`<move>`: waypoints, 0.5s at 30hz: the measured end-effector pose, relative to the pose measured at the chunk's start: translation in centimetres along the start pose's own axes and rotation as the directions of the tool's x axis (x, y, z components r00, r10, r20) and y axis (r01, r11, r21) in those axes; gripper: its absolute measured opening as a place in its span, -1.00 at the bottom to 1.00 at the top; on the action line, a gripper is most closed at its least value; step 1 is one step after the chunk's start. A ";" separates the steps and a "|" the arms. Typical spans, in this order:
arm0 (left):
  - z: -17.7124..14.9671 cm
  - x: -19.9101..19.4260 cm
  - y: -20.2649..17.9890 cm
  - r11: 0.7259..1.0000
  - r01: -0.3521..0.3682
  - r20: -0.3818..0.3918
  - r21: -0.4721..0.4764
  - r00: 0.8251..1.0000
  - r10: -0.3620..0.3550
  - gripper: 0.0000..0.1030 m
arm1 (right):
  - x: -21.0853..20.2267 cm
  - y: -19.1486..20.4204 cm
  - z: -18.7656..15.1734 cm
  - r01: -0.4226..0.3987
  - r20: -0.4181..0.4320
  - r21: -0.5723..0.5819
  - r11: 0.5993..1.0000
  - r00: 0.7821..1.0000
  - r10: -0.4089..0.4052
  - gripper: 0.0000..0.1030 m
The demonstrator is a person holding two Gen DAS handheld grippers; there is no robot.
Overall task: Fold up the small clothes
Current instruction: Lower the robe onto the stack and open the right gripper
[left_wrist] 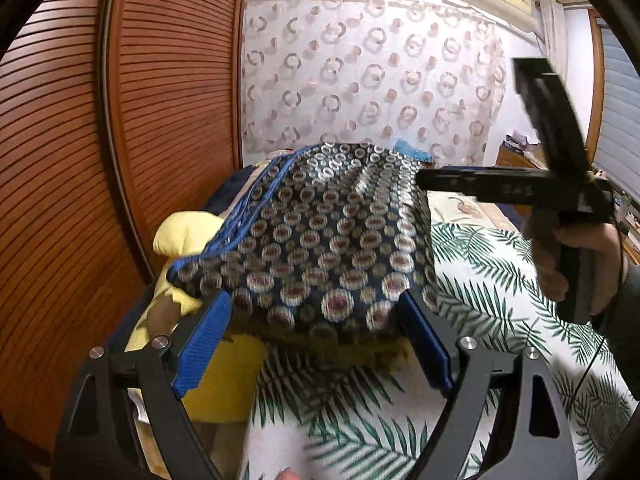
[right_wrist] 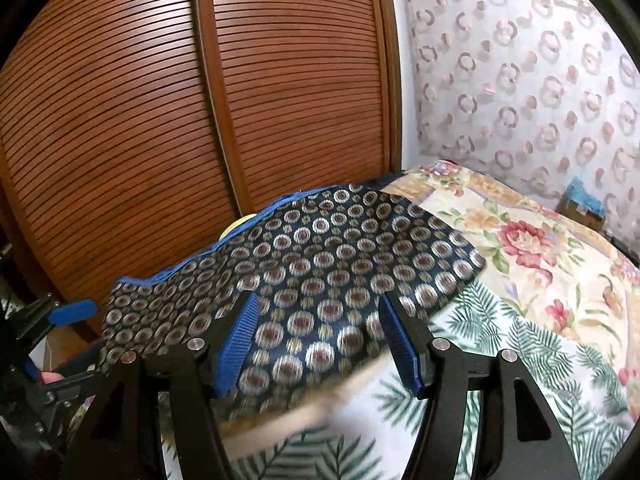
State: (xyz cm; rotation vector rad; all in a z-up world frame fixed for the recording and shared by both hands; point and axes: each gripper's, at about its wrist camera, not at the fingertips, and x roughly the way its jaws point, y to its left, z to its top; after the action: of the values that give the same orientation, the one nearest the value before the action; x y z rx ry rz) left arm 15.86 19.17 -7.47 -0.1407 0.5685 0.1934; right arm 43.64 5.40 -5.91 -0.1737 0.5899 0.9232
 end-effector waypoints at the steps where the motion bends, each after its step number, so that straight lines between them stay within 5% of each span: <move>1: -0.2 -0.3 0.0 1.000 0.000 0.000 -0.003 1.000 0.000 0.67 | -0.7 0.2 -0.3 0.003 0.002 0.000 1.000 1.000 -0.003 0.27; 15: -1.4 -4.9 -1.3 0.999 0.002 0.038 0.032 0.999 -0.004 0.67 | -10.3 4.3 -5.2 0.033 0.034 -0.013 0.999 0.999 -0.032 0.28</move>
State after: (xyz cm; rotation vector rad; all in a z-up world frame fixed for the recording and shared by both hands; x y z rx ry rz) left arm 11.36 16.93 -5.84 -0.1069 0.5330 0.1838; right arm 33.40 -1.16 -4.12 -0.1791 0.5482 0.8972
